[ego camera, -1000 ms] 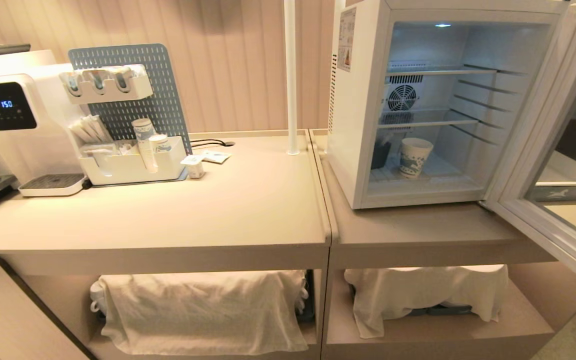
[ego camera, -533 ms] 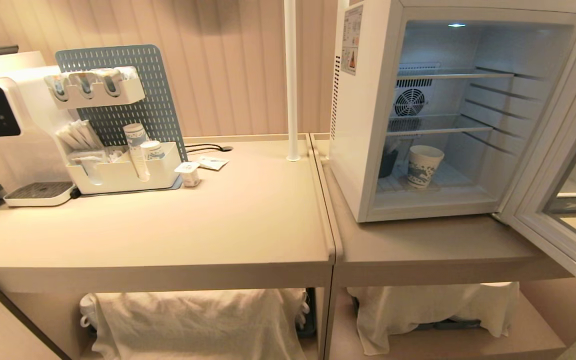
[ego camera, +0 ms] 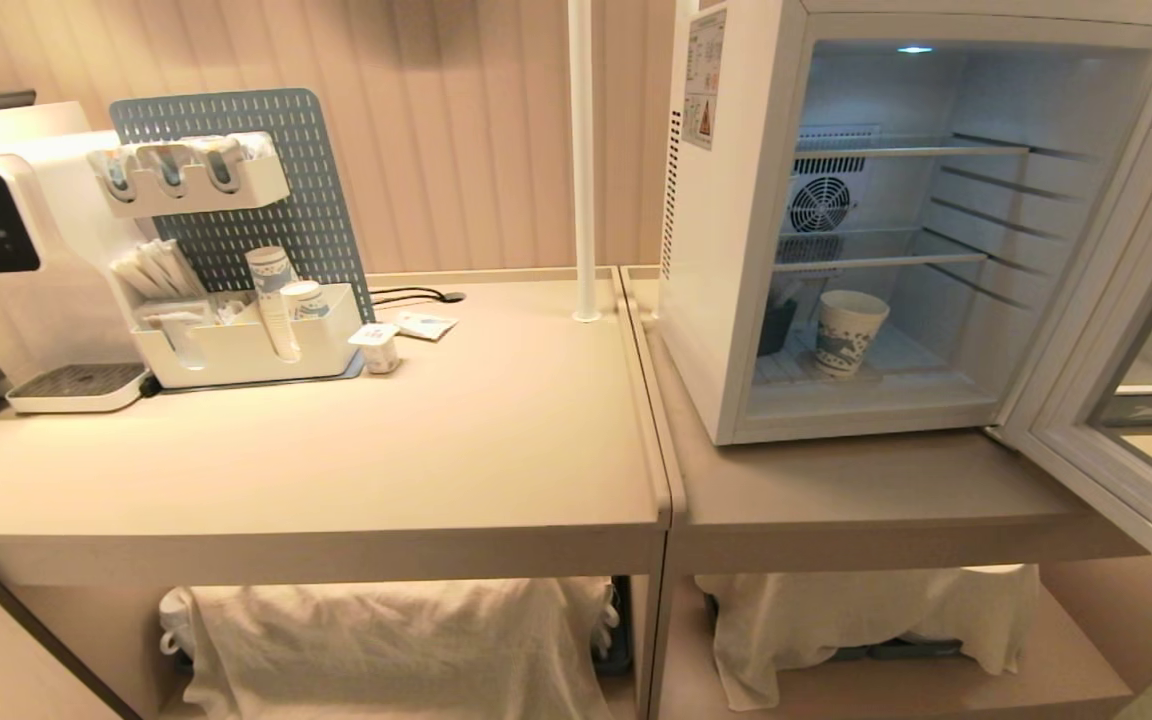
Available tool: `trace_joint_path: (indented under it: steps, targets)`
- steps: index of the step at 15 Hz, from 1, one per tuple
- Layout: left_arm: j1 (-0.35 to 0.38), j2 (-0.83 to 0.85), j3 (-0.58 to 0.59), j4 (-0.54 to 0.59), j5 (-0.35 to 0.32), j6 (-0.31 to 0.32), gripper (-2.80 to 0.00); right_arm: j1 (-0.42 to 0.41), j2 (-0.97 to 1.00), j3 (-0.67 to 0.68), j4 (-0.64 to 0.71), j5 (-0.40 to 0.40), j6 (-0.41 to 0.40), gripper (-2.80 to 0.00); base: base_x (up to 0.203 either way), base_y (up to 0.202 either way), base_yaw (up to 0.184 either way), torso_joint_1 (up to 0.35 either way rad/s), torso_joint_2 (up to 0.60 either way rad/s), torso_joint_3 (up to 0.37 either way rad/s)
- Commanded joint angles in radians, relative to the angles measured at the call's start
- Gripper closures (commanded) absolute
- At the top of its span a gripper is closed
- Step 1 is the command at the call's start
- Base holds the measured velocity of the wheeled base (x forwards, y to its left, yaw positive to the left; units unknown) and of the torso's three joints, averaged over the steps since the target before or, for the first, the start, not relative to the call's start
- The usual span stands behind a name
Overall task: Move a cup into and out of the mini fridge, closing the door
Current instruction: Take the paper cup out of the freezer
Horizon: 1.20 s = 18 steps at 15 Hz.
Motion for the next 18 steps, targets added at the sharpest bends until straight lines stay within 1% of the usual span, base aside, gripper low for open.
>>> trace_joint_path:
  steps: [1,3,4,7,10,12,15,17,18]
  targets:
    - [0.0,0.002,0.002,0.0,0.0,0.0,0.0,0.0,0.078,-0.163,0.135,0.025,0.013,0.0,0.0,0.0,0.0,0.0,0.0,0.0]
    - [0.0,0.001,0.002,0.0,0.0,-0.001,0.0,0.0,0.2,-0.351,0.309,0.083,0.058,0.0,0.0,0.0,0.0,0.0,0.0,0.0]
    - [0.0,0.002,0.002,0.0,0.0,0.001,0.0,0.0,0.277,-0.426,0.368,0.108,0.082,0.0,0.0,0.0,0.0,0.0,0.0,0.0]
    - [-0.002,0.002,0.002,0.0,0.0,0.0,0.0,0.001,0.513,-0.617,0.432,0.157,0.15,0.0,0.0,0.0,0.0,0.0,0.0,0.0]
    - [0.0,0.002,0.002,0.0,0.0,-0.001,0.0,0.01,0.739,-0.765,0.476,0.248,0.204,0.0,0.0,0.0,0.0,0.0,0.0,0.0]
    - [0.0,0.0,0.002,0.0,0.0,0.0,0.0,0.029,0.889,-0.829,0.546,0.29,0.21,0.0,0.0,0.0,0.0,0.0,0.0,0.0]
    - [0.0,0.001,0.002,0.0,0.0,0.001,0.0,0.067,1.076,-0.865,0.591,0.339,0.21,0.0,0.0,0.0,0.0,0.0,0.0,0.0]
    - [0.0,0.002,0.002,0.0,0.0,0.001,0.0,0.075,1.184,-0.881,0.564,0.353,0.19,0.0,0.0,0.0,0.0,0.0,0.0,0.0]
    - [0.0,0.002,0.002,0.0,0.0,-0.001,0.0,0.076,1.239,-0.886,0.522,0.356,0.178,0.0,0.0,0.0,0.0,0.0,0.0,0.0]
